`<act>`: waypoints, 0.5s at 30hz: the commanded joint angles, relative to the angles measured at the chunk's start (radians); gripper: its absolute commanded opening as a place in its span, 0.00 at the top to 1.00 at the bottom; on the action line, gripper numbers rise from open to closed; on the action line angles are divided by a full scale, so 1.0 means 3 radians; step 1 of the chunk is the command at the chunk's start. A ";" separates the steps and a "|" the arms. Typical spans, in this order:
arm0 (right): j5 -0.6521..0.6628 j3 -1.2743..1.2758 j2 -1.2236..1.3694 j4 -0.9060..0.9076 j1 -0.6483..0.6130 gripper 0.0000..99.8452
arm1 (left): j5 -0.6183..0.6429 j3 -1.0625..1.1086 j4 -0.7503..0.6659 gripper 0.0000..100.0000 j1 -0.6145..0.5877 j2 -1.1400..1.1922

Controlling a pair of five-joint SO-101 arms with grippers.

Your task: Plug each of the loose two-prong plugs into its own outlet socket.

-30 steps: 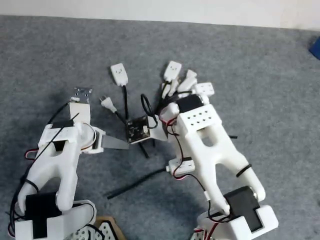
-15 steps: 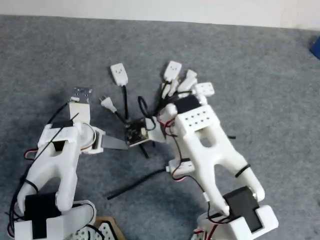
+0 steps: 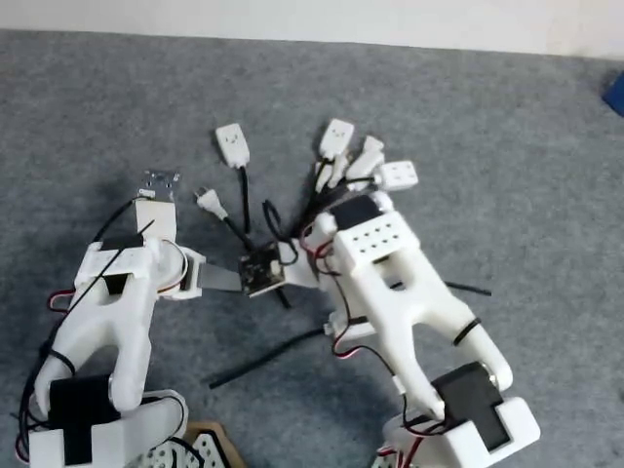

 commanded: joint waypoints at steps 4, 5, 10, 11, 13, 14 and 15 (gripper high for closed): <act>-0.0015 -0.0519 -0.0023 0.0279 0.0151 0.99 | -0.0031 -0.0120 0.0046 0.43 0.0033 -0.0023; -0.0015 -0.0596 -0.0023 0.0340 0.0151 0.99 | -0.0031 -0.0120 0.0046 0.43 0.0033 -0.0023; 0.0051 -0.0760 -0.0013 0.0580 0.0156 0.99 | -0.0031 -0.0120 0.0046 0.43 0.0033 -0.0018; 0.0051 -0.0760 -0.0013 0.0586 0.0161 0.99 | -0.0031 -0.0120 0.0046 0.43 0.0033 -0.0018; 0.0041 -0.0760 -0.0013 0.0586 0.0192 0.99 | -0.0031 -0.0120 0.0046 0.43 0.0033 -0.0018; 0.0036 -0.0760 -0.0013 0.0586 0.0197 0.99 | -0.0031 -0.0120 0.0046 0.43 0.0033 -0.0018; 0.0036 -0.0760 -0.0013 0.0586 0.0202 0.99 | -0.0031 -0.0120 0.0046 0.43 0.0033 -0.0013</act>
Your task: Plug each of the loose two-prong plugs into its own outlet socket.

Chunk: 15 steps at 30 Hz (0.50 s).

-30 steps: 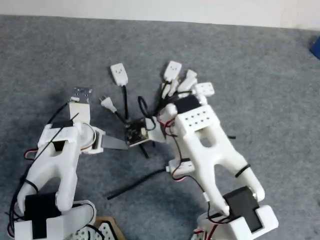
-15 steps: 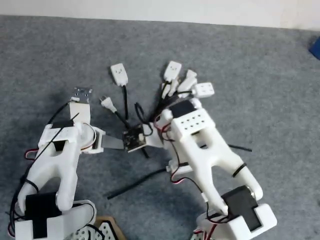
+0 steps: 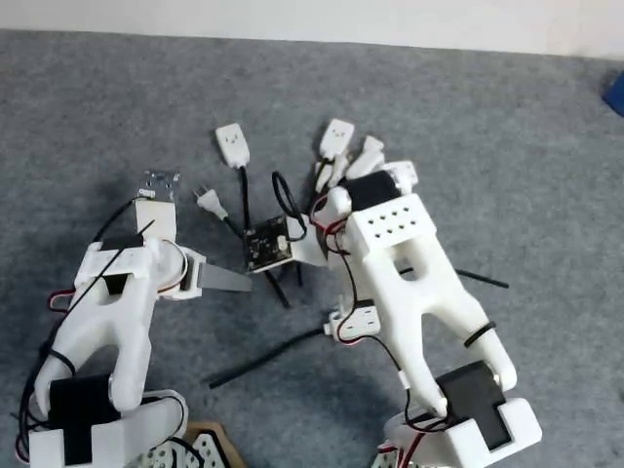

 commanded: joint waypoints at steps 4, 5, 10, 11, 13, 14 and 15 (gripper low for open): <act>-0.0010 -0.0146 -0.0013 0.0049 0.0100 0.99 | -0.0031 -0.0120 0.0046 0.43 0.0033 -0.0008; -0.0010 -0.0146 -0.0013 0.0049 0.0136 0.99 | -0.0031 -0.0120 0.0046 0.43 0.0033 -0.0008; -0.0077 -0.0141 -0.0013 0.0049 0.0274 0.99 | -0.0031 -0.0125 0.0046 0.43 0.0033 -0.0018; -0.0235 -0.0151 -0.0018 0.0028 0.0253 0.99 | -0.0020 -0.0130 0.0046 0.43 0.0033 -0.0023; -0.0711 -0.0176 -0.0013 -0.0023 0.0054 0.99 | -0.0010 -0.0171 0.0036 0.43 0.0033 -0.0033; -0.0962 -0.0182 -0.0018 -0.0069 -0.0054 0.99 | -0.0005 -0.0243 0.0046 0.43 0.0033 -0.0033; -0.1192 -0.0182 -0.0018 -0.0084 -0.0146 0.99 | -0.0005 -0.0299 0.0066 0.43 0.0033 -0.0033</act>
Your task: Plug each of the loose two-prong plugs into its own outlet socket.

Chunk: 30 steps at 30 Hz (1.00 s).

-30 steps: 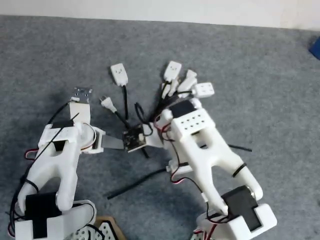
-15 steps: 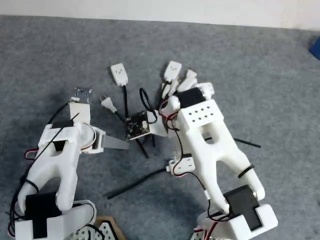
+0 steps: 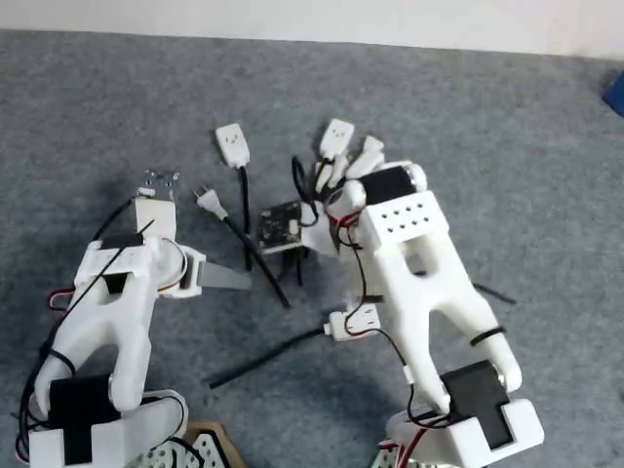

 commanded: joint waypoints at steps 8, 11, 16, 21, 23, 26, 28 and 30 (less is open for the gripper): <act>-0.2092 -0.0355 0.0289 -0.0197 -0.0233 0.99 | -0.0005 -0.0964 0.0798 0.43 0.0033 -0.0033; -0.2603 -0.0698 0.0560 -0.0192 -0.0105 0.99 | -0.0005 -0.1332 0.1156 0.43 0.0033 -0.0033; -0.3232 -0.1506 0.0729 -0.0212 -0.0125 0.99 | 0.0179 -0.1900 0.1754 0.43 0.0013 -0.0074; -0.3524 -0.1874 0.0744 -0.0580 -0.0197 0.99 | 0.0205 -0.1701 0.1851 0.56 0.0038 -0.0811; -0.3529 -0.1685 0.0729 -0.0780 -0.0238 0.99 | 0.0179 -0.1409 0.1805 0.62 0.0038 -0.1271; -0.3529 -0.1240 0.0642 -0.1235 -0.0345 0.99 | 0.0097 -0.0831 0.1539 0.63 0.0064 -0.1874; -0.3529 -0.0841 0.0468 -0.1598 -0.0427 0.99 | 0.0092 -0.0448 0.1345 0.60 0.0110 -0.2105; -0.3524 -0.0437 0.0202 -0.1844 -0.0499 0.99 | 0.0092 -0.0182 0.1222 0.55 0.0161 -0.2171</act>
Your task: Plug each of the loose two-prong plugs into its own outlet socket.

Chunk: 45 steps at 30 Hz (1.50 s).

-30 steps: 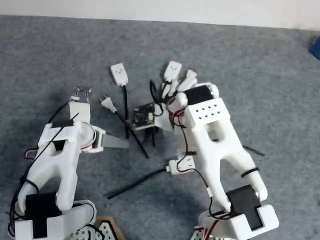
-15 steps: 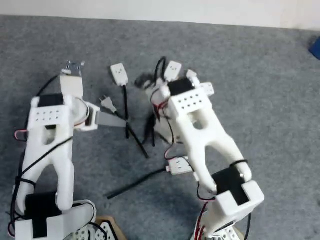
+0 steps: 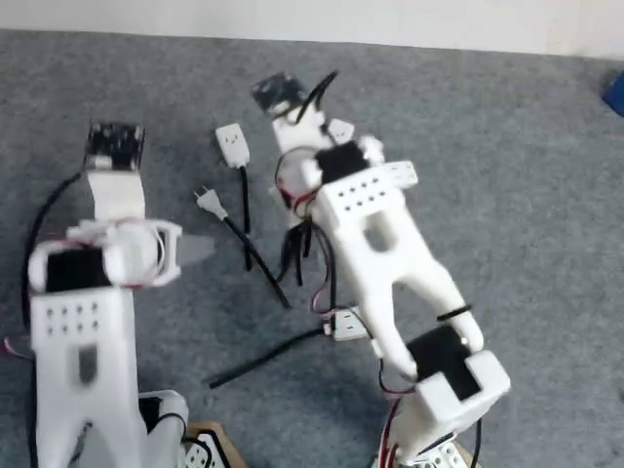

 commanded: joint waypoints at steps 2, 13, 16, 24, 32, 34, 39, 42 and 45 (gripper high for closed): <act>0.0056 0.0785 -0.0795 -0.0448 -0.0136 0.99 | -0.0036 0.0437 -0.0230 0.51 0.0156 -0.0222; 0.0716 0.0586 -0.1389 0.1000 0.1450 0.99 | -0.0286 0.0468 0.0092 0.50 0.1389 -0.0222; 0.0598 0.0616 -0.1256 0.0816 0.1885 0.99 | -0.0588 0.0458 0.0215 0.50 0.1798 -0.0222; 0.0348 0.1404 -0.1225 0.0064 0.2079 0.99 | -0.0813 0.0448 0.0118 0.51 0.2401 0.0448; 0.0358 0.1721 -0.1250 -0.0182 0.2135 0.99 | -0.0982 -0.0304 -0.0373 0.60 0.2877 0.2279; 0.0368 0.1716 -0.1250 -0.0182 0.2192 0.99 | -0.1028 -0.0596 -0.0292 0.61 0.2974 0.2575; 0.0465 0.1731 -0.1250 -0.0182 0.2386 0.99 | -0.1028 -0.1179 -0.0087 0.61 0.3025 0.2846; 0.0471 0.1736 -0.1250 -0.0187 0.2442 0.99 | -0.1028 -0.1506 0.0087 0.61 0.3035 0.2851; 0.0465 0.1741 -0.1250 -0.0243 0.2458 0.99 | -0.1028 -0.1741 0.0138 0.61 0.3046 0.2882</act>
